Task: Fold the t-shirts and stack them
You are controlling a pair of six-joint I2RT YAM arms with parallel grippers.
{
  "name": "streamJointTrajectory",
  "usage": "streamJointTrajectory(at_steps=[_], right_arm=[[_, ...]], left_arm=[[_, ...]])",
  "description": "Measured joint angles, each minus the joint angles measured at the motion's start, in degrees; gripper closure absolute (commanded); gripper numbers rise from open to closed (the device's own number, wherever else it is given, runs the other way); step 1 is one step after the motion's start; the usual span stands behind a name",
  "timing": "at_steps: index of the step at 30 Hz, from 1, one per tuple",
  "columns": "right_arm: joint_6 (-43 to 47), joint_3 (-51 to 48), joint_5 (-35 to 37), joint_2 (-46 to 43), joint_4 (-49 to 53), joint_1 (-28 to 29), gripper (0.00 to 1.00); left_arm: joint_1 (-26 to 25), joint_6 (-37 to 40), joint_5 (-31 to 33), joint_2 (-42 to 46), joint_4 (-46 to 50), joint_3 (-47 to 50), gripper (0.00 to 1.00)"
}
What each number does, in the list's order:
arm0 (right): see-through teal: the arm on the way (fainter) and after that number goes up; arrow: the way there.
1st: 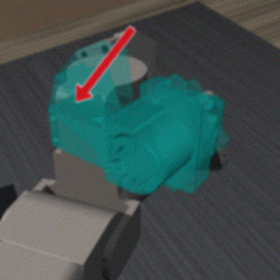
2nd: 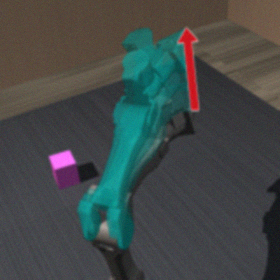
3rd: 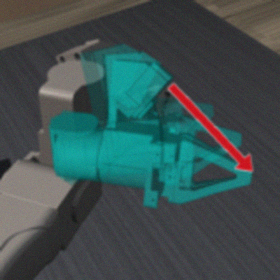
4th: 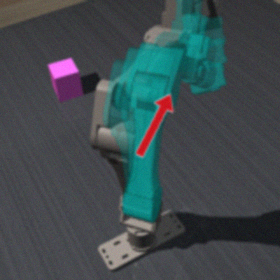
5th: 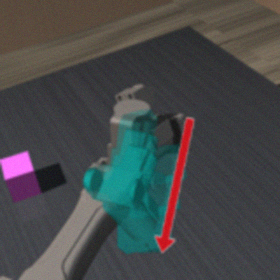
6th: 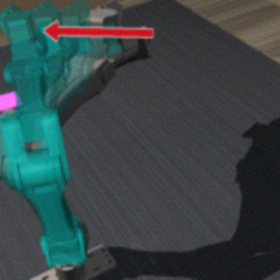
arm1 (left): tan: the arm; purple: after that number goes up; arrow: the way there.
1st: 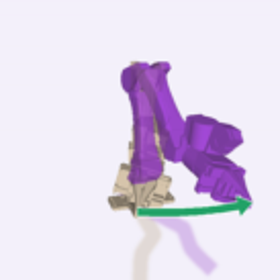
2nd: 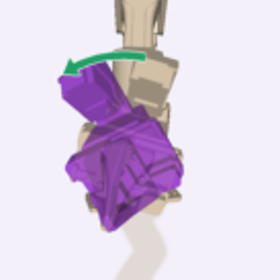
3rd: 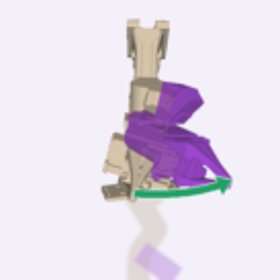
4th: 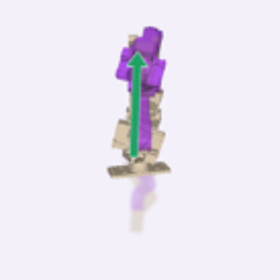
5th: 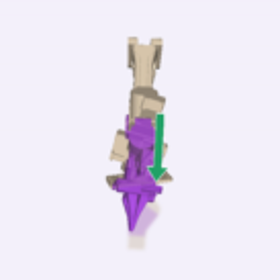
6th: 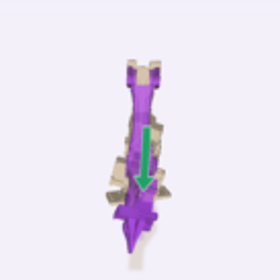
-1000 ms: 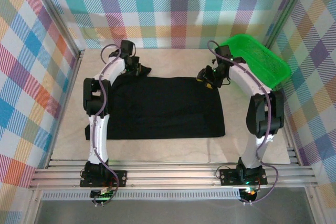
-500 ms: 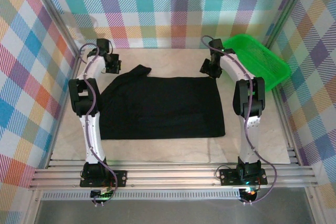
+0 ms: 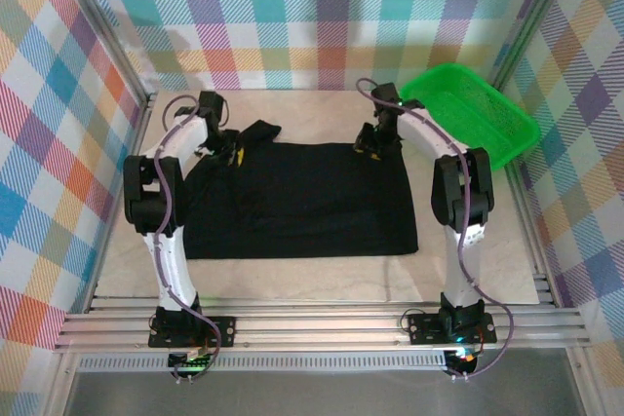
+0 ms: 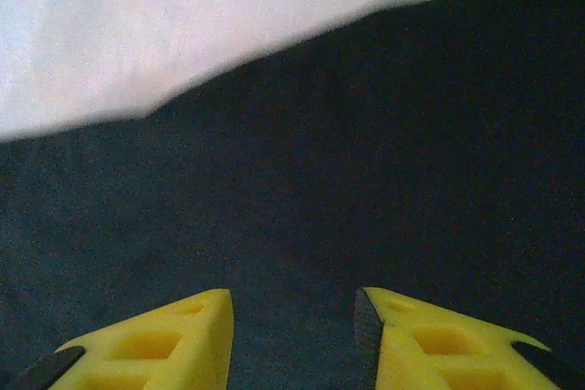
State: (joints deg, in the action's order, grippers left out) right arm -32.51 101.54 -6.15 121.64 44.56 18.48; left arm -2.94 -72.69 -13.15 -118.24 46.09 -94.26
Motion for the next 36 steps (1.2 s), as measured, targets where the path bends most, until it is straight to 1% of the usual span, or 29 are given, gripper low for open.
streamJointTrajectory(at_steps=[4, 7, 13, 17, 20, 22, 24, 27, 30, 33, 36], right_arm=[[-0.2, -5.4, -3.0, -1.4, -1.4, 2.6, 0.60], [-0.7, -8.1, -4.4, -1.3, -1.7, 3.7, 0.60], [-2.2, -8.7, -6.3, 0.7, -2.5, 5.2, 0.60], [-3.5, -8.3, -7.9, 2.8, -2.5, 6.8, 0.59], [-4.4, -7.1, -8.9, 3.3, -2.7, 8.4, 0.59], [-5.0, -6.5, -9.6, 3.9, -2.7, 9.4, 0.59], [-5.6, -6.0, -9.6, 4.0, -2.7, 10.1, 0.58], [-5.8, -4.6, -9.5, 4.0, -2.4, 10.4, 0.56], [-5.8, -2.4, -9.4, 3.9, -2.6, 9.5, 0.53], [-5.6, 0.3, -9.4, 3.9, -3.7, 7.3, 0.48], [-5.3, 3.8, -9.7, 4.0, -4.3, 4.4, 0.45]], left_arm=[[2.5, 2.2, 3.2, 0.4, 0.5, 6.4, 0.92], [4.2, 4.2, 5.3, 0.4, 0.9, 8.5, 0.93], [6.3, 8.5, 7.4, 0.4, 0.8, 8.7, 0.93], [9.5, 11.7, 7.5, 0.4, 0.6, 9.0, 0.93], [12.0, 14.0, 7.9, 0.4, 0.6, 8.7, 0.90], [12.9, 15.4, 9.3, 0.3, 1.2, 7.8, 0.85], [13.0, 16.2, 10.7, 0.3, 2.5, 6.0, 0.76], [12.0, 15.9, 12.0, 0.3, 3.8, 0.8, 0.60], [9.0, 13.6, 11.7, 0.3, 3.3, -4.6, 0.49], [5.5, 9.5, 9.2, -0.4, 1.9, -9.0, 0.41], [2.9, 5.2, 6.6, -4.3, 0.1, -15.0, 0.33]])
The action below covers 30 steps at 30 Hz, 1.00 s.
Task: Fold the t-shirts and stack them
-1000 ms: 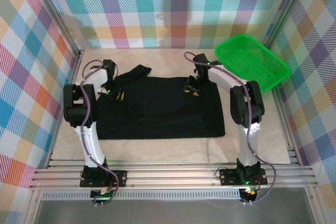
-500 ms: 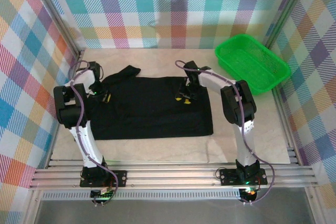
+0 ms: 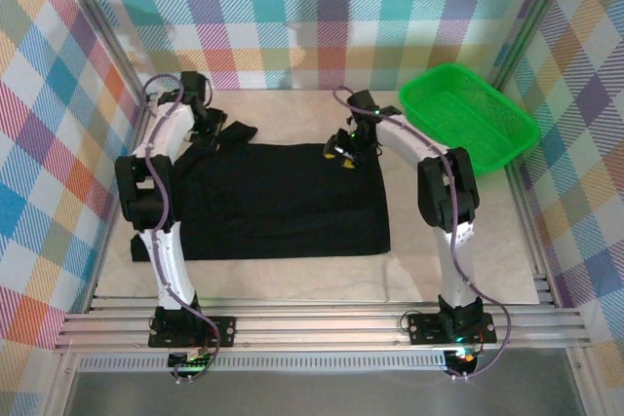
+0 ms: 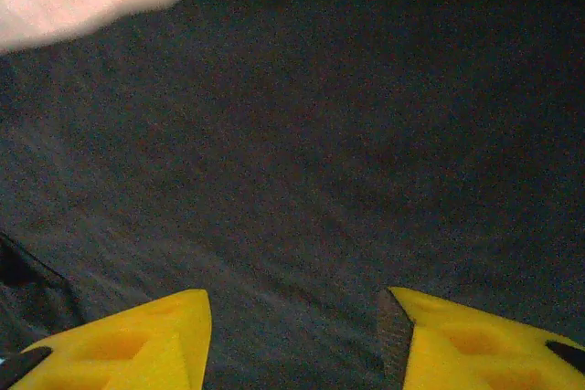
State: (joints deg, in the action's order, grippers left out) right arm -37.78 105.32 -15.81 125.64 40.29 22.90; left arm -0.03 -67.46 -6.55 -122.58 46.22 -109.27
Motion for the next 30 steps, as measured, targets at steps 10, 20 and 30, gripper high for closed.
streamJointTrajectory(at_steps=[10, 20, 30], right_arm=[[2.3, 13.9, -1.5, 2.6, 1.2, -5.2, 0.45], [2.5, 13.7, -1.8, 3.5, 2.4, -5.3, 0.47], [2.4, 14.9, 3.3, 6.0, 5.8, -7.0, 0.49]], left_arm=[[-2.6, -10.3, -4.1, -15.0, 0.9, -14.5, 0.34], [-2.4, -14.2, -2.8, -18.7, 1.5, -19.3, 0.95], [1.2, -12.0, -2.4, -18.7, 1.4, -20.7, 1.00]])
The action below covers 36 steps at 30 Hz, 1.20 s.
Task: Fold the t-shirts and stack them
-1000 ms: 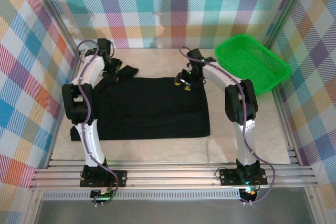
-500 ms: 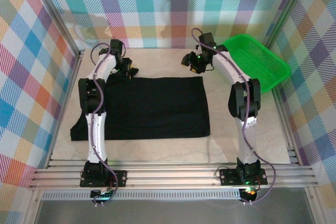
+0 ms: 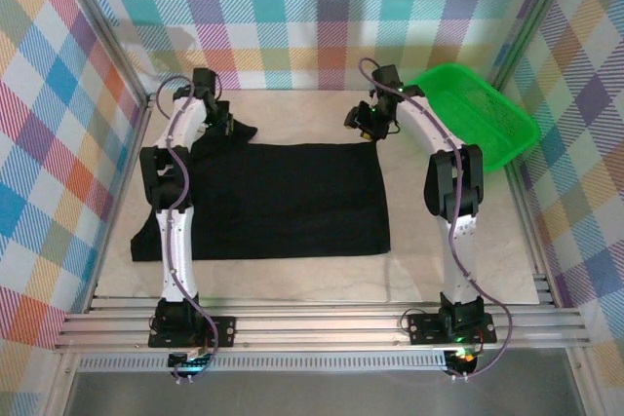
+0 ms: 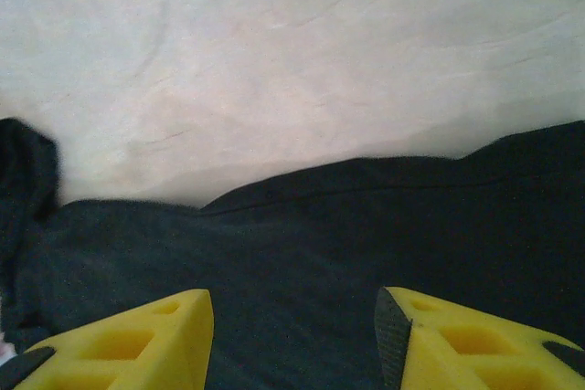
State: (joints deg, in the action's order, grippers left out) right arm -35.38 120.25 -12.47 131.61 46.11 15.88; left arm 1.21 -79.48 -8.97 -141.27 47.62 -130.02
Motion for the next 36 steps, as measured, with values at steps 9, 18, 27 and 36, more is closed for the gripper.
streamJointTrajectory(at_steps=[9, 18, 27, 36], right_arm=[[-2.0, 10.9, 11.7, 9.1, 6.4, -0.5, 0.49], [-2.9, 16.3, 18.2, 13.0, 9.4, -0.5, 0.53], [-3.3, 16.2, 18.3, 14.1, 10.8, -0.4, 0.54], [-4.2, 16.2, 16.5, 15.4, 11.1, 0.0, 0.63]], left_arm=[[5.5, 4.0, -4.3, 0.0, -6.3, -0.4, 1.00], [8.7, 7.4, -9.3, 0.0, -8.6, -3.4, 1.00], [8.7, 10.4, -14.0, -1.1, -8.5, -8.7, 1.00], [8.5, 14.0, -15.0, -2.0, -4.7, -8.7, 1.00]])
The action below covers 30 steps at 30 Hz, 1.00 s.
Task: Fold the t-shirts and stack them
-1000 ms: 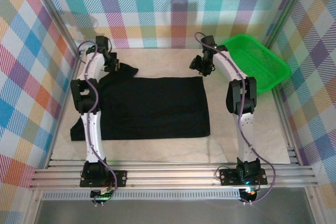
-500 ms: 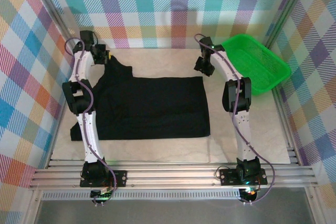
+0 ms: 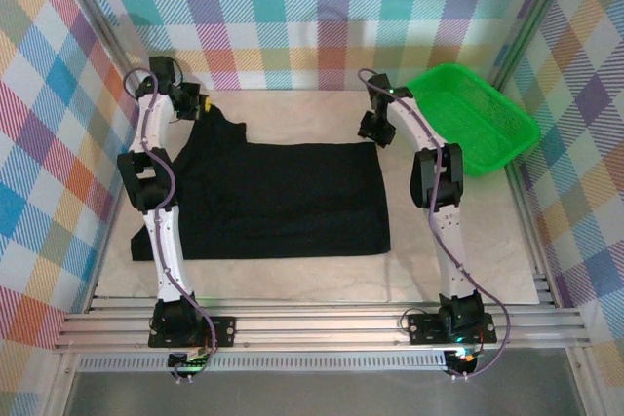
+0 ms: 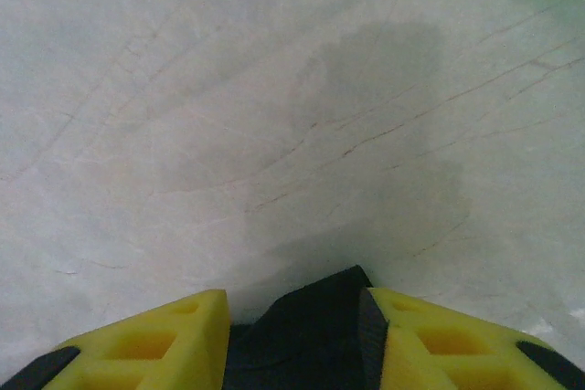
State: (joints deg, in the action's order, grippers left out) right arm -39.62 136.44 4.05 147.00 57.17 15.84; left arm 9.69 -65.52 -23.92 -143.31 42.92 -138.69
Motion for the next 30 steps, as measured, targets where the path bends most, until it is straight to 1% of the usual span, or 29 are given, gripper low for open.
streamJointTrajectory(at_steps=[2, 6, 8, 15, 18, 22, 25, 30], right_arm=[[0.0, 0.0, -0.1, 0.8, 0.4, 0.0, 0.69], [0.4, 0.0, -0.2, 0.9, 0.7, -0.1, 0.92], [0.8, 0.0, -0.3, 0.8, 0.7, 0.0, 1.00], [3.7, -3.6, -0.3, -1.9, -1.1, 0.0, 1.00], [5.1, -4.3, -0.9, -3.5, -1.6, 0.0, 1.00], [7.2, -9.5, -2.2, -8.3, -3.5, 0.2, 1.00], [8.6, -15.6, -3.0, -13.6, -5.5, 0.6, 1.00], [9.5, -30.5, -3.7, -25.2, -10.2, 1.9, 1.00]], left_arm=[[-0.2, 0.8, 0.0, 0.0, 1.0, 0.0, 1.00], [-0.5, 2.6, 0.0, 0.0, 3.1, 0.0, 1.00], [-0.7, 3.6, 0.0, 0.0, 4.0, 0.0, 1.00], [-2.1, 9.4, 1.1, 0.3, 7.9, 0.0, 1.00], [-2.5, 12.4, 2.8, 3.7, 9.4, 4.5, 1.00], [-2.6, 15.6, 5.6, 14.3, 9.9, 16.1, 1.00], [-2.5, 17.8, 7.1, 24.0, 9.9, 24.5, 1.00], [-2.1, 20.2, 9.3, 40.7, 9.5, 40.4, 1.00]])
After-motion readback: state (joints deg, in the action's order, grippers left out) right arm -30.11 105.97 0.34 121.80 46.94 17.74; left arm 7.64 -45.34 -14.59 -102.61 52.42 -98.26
